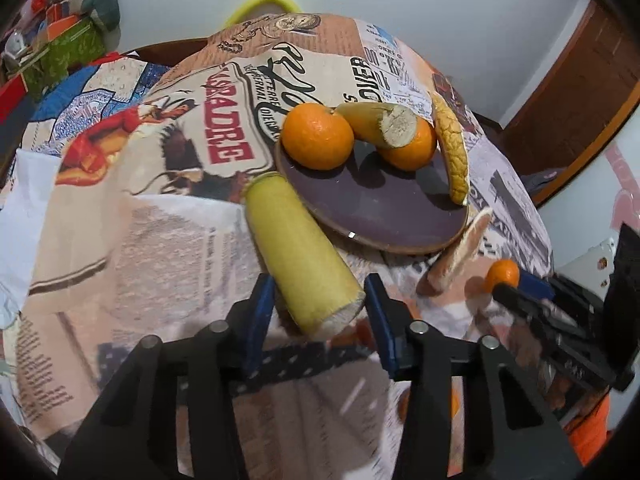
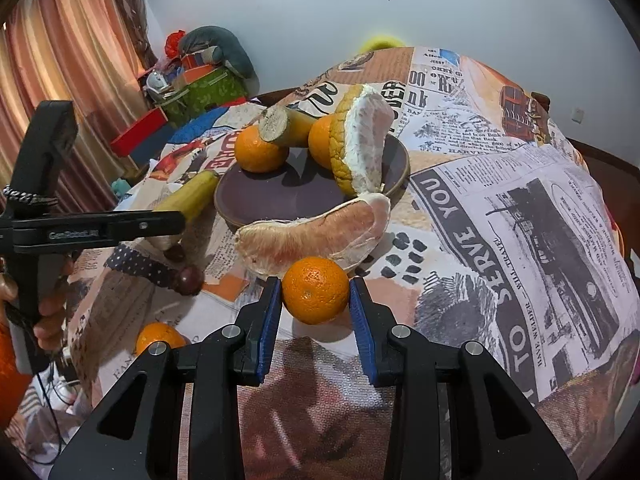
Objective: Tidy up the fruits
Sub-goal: 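Lift the yellow fruit with the left gripper while the right gripper grasps a mandarin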
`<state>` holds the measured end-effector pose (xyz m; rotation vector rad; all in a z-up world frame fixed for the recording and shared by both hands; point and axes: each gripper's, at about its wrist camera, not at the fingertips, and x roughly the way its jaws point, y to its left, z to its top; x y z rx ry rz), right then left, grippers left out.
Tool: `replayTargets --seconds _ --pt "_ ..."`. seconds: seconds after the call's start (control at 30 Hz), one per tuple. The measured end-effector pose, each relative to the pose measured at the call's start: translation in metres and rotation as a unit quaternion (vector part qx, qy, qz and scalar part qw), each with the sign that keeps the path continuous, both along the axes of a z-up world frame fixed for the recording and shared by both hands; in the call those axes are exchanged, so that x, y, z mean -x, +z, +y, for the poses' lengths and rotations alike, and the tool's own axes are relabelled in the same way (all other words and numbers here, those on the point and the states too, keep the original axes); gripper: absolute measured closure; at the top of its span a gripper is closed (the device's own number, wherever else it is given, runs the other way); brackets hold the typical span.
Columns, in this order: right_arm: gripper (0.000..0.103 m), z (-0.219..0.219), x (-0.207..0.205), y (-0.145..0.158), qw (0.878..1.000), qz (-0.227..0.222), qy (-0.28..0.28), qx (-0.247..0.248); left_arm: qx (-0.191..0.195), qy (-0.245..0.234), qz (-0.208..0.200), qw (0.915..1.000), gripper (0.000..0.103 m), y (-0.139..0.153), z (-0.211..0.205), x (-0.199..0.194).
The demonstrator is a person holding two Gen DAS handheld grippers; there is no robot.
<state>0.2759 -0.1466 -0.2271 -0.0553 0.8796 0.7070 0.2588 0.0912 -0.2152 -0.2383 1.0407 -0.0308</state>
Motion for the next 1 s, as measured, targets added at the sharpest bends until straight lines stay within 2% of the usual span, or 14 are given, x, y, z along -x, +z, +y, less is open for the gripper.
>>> replayTargets --seconds 0.17,0.43,0.67,0.8,0.9,1.0 --pt "0.071 0.004 0.003 0.002 1.000 -0.004 0.007 0.000 -0.018 -0.007 0.007 0.9998 0.065 -0.002 0.015 0.024" --pt "0.071 0.005 0.004 0.002 1.000 -0.006 0.008 0.004 -0.048 -0.032 0.019 0.9982 0.066 -0.015 0.018 0.054" --pt "0.071 0.003 0.004 0.012 1.000 -0.017 0.002 -0.001 -0.029 -0.012 0.025 0.9992 0.062 -0.014 0.024 0.025" --pt "0.071 0.002 0.002 0.018 1.000 -0.022 -0.001 -0.007 -0.019 -0.006 0.033 0.9993 0.062 -0.024 0.026 0.002" --pt "0.071 0.002 0.000 0.020 1.000 -0.026 0.000 -0.009 -0.017 0.004 0.024 0.9996 0.062 -0.028 0.028 -0.010" --pt "0.071 0.002 -0.001 0.020 1.000 -0.027 -0.001 -0.008 -0.011 0.008 0.019 0.9997 0.067 -0.028 0.031 -0.018"
